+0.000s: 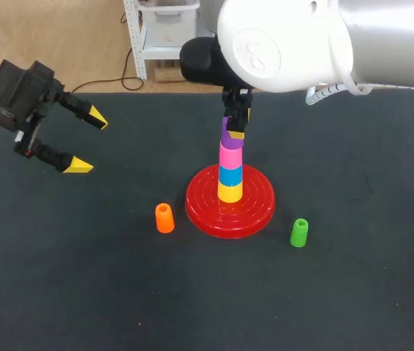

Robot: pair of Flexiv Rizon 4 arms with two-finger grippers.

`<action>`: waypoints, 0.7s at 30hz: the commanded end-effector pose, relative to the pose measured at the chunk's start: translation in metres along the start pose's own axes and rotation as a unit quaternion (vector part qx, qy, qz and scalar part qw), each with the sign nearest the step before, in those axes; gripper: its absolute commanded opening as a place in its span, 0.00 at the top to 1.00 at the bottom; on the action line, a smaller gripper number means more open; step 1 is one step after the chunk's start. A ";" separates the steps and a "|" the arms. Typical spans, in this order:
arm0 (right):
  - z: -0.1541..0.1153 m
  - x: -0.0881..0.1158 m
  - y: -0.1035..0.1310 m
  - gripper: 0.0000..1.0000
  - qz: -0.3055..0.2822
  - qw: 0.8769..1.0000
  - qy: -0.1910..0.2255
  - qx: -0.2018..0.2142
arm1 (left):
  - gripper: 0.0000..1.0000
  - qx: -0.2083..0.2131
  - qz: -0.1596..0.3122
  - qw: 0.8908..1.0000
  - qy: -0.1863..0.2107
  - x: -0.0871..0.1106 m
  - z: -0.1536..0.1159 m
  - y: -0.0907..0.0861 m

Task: Pick up and stack the cylinders on the red base in this order: pink,purple,orange,green

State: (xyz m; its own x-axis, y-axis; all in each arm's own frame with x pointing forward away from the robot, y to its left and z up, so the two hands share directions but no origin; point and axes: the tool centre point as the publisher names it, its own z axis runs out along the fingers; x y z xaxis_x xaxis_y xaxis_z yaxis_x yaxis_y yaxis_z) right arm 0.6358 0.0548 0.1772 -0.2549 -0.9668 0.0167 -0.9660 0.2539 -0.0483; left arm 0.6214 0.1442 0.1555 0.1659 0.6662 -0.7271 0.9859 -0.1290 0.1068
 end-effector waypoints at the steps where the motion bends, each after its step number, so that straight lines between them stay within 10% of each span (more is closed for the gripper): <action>1: 0.002 -0.001 0.000 1.00 0.000 1.000 -0.001 0.001 | 0.00 0.001 0.001 1.000 -0.001 0.001 0.000 0.001; 21: 0.003 -0.001 -0.003 1.00 0.007 1.000 -0.002 0.003 | 0.00 0.001 0.001 1.000 -0.001 0.001 0.000 0.001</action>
State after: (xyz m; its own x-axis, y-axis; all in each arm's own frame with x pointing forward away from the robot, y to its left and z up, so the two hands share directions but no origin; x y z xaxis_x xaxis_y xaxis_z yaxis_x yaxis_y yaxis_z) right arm 0.6394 0.0550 0.1763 -0.2680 -0.9633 0.0130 -0.9622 0.2669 -0.0536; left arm 0.6214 0.1442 0.1555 0.1659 0.6662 -0.7271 0.9859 -0.1290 0.1068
